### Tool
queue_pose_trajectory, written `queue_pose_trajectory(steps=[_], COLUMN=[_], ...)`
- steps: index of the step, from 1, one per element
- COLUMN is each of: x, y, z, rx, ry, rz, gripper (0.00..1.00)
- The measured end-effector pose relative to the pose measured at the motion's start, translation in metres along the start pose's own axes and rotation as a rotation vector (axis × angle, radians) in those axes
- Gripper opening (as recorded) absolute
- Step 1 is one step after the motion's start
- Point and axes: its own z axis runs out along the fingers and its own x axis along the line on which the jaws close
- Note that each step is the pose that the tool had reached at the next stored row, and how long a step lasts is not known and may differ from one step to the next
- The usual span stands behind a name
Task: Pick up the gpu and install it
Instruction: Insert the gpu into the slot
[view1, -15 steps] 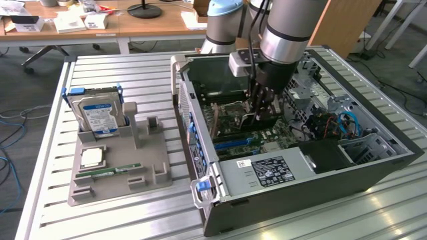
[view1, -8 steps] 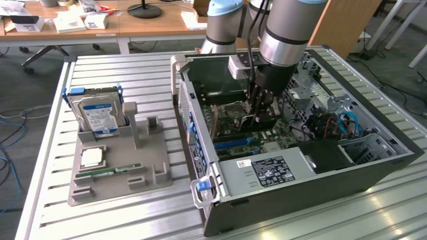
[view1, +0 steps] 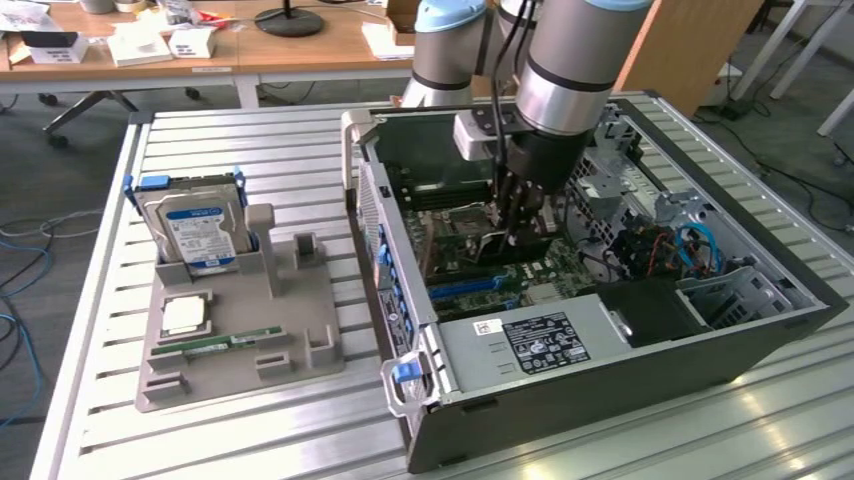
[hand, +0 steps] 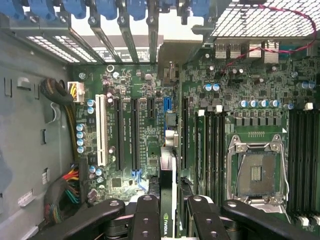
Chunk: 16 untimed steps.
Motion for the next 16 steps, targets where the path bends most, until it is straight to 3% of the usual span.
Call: queue_pose_trajectory(steps=[3, 16], x=[0.0001, 0.0033], y=[0.0036, 0.005], z=[0.0006, 0.0007], rx=[0.0002, 0.0001], ry=[-0.0002, 0.0], rz=[0.0, 0.0], gripper=[0.26, 0.26])
